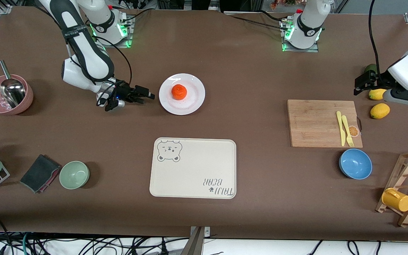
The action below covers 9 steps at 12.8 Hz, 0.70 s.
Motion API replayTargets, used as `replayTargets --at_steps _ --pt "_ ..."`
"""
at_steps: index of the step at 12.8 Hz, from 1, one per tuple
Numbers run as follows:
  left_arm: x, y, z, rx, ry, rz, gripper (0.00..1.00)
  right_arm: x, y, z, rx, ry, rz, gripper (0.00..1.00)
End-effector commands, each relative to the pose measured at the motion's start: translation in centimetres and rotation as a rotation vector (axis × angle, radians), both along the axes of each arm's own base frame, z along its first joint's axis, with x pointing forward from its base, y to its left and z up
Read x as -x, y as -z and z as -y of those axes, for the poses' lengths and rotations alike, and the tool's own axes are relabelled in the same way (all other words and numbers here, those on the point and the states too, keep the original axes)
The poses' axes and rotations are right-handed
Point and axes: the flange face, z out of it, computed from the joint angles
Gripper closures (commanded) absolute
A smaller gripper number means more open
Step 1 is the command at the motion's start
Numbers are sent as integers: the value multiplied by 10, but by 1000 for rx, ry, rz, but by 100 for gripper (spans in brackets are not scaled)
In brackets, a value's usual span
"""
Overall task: Place orange and plate with both arms
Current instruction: 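Move the right gripper to the white plate's rim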
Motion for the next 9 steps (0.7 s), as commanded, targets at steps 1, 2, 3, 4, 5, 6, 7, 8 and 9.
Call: replayTargets --at_steps 1,2,3,4,5,6,7,8,9 --pt "-2 -2 0 -4 20 0 0 20 12 -11 -6 24 23 1" --pt "-2 0 -1 -5 20 -3 0 25 14 -19 3 38 19 1" --pt "-2 0 -1 -5 20 -3 0 28 15 -26 6 41 17 1" --pt "-3 0 0 -5 20 -3 0 31 17 -28 3 50 10 1" --pt "-3 0 -1 -5 17 -3 0 32 18 -28 1 47 14 1" --pt "-3 1 0 -5 19 -5 0 36 23 -27 -2 44 16 1" --pt "-3 1 -2 -6 16 -5 0 40 26 -29 -9 49 21 1" --pt "-3 2 -2 -6 16 -6 0 43 31 -29 -18 58 26 1" --pt "-3 2 -2 -5 17 -8 0 49 37 -32 -21 54 34 1"
